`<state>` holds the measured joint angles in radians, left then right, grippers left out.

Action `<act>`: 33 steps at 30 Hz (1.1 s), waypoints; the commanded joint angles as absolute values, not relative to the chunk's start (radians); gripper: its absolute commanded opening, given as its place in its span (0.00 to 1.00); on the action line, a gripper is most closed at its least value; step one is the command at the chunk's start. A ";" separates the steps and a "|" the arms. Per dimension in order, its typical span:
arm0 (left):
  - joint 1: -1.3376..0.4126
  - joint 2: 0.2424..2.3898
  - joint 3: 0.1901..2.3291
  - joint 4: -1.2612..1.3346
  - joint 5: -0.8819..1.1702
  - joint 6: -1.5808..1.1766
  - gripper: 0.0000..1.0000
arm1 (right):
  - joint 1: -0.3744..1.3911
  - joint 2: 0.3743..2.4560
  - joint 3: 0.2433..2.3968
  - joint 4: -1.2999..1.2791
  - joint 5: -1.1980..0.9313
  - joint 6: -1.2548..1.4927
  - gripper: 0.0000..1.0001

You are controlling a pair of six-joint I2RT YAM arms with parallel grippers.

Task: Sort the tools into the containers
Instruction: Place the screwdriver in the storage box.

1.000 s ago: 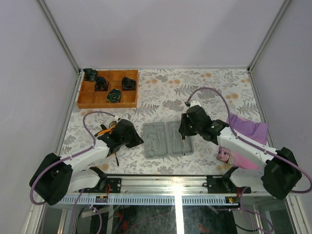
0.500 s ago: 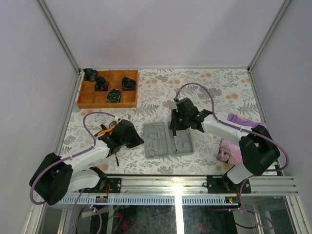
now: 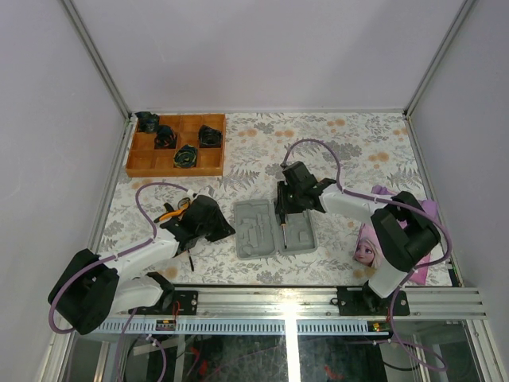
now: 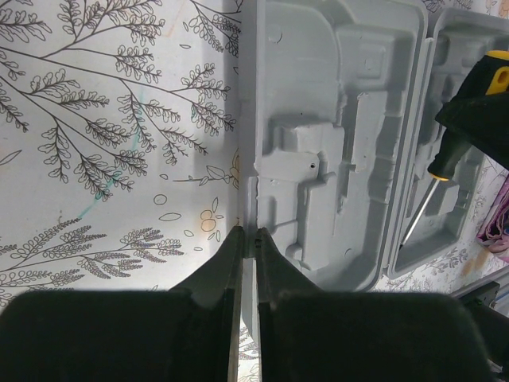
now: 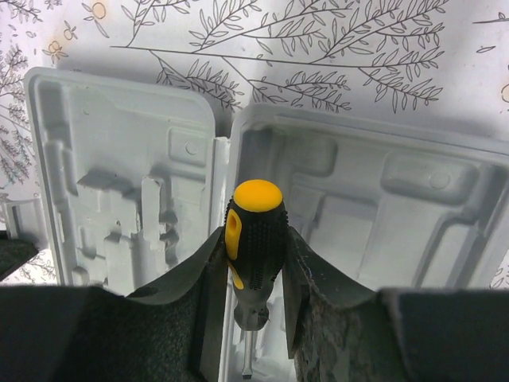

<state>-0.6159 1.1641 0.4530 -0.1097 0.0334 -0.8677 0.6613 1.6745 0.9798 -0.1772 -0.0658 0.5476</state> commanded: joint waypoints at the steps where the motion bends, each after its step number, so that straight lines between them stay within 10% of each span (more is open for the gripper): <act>1: -0.623 1.170 0.442 -0.063 0.026 -0.876 0.00 | 0.646 1.699 1.026 -0.124 -0.073 0.566 0.19; 22: -0.625 1.158 0.436 -0.067 0.022 -0.882 0.00 | 0.644 1.642 1.016 -0.183 -0.057 0.557 0.47; 33: -0.624 1.165 0.427 -0.058 0.025 -0.885 0.00 | 0.644 1.623 1.020 -0.220 -0.059 0.512 0.25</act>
<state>-0.6205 1.1648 0.4465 -0.0978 0.0338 -0.8783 0.6483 1.6352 0.9936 -0.2008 -0.0692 0.5407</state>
